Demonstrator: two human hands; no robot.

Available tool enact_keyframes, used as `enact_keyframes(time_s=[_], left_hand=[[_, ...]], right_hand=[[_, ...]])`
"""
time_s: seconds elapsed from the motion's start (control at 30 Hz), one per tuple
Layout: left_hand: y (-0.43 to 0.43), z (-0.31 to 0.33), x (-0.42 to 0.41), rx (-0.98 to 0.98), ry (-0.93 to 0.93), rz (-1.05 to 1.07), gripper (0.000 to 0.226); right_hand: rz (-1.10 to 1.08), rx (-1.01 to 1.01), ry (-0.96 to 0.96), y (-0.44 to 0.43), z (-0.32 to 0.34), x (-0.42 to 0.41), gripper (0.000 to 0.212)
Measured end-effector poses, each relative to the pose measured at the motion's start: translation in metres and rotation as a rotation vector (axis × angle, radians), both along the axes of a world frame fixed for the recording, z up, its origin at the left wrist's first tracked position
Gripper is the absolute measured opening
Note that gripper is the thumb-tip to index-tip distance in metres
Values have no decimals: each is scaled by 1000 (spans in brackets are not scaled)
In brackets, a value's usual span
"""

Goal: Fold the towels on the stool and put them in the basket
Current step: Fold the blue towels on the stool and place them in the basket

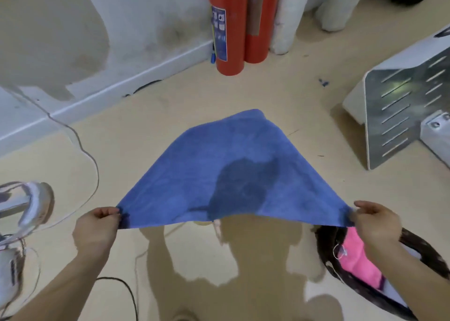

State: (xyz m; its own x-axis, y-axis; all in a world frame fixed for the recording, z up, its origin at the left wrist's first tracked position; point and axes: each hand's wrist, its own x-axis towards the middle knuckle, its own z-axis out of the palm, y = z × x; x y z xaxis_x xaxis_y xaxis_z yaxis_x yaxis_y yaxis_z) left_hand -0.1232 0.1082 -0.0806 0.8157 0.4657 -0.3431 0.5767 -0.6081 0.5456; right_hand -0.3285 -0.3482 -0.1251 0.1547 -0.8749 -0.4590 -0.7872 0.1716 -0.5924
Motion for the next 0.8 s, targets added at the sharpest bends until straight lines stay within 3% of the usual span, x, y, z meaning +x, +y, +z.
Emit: enact_keyframes(time_s=[0.1, 0.17, 0.27, 0.3, 0.37, 0.43, 0.57, 0.67, 0.8], left_hand=[[-1, -41, 8, -50, 43, 84, 22], [-3, -61, 17, -129, 122, 107, 31], [-14, -76, 29, -269, 280, 35, 13], [-14, -85, 31, -296, 345, 37, 21], [-19, -97, 29, -395, 472, 13, 25], [-25, -111, 31, -465, 546, -71, 21], [-42, -117, 38, -485, 509, -260, 22], [-45, -98, 45, -542, 315, -177, 27], [-52, -22, 66, -688, -116, 2, 16]], right_hand=[[-24, 320, -69, -12, -30, 2, 46], [105, 591, -99, -16, -35, 8, 58], [300, 856, -74, -17, -27, 20, 32], [306, 883, -65, -19, -29, 24, 30], [319, 885, -31, -23, -31, 30, 42], [308, 829, -46, -27, -29, 38, 35], [231, 739, -301, -30, -17, 51, 21], [139, 695, -544, -36, 4, 64, 9], [140, 422, -800, -30, 56, 90, 15]])
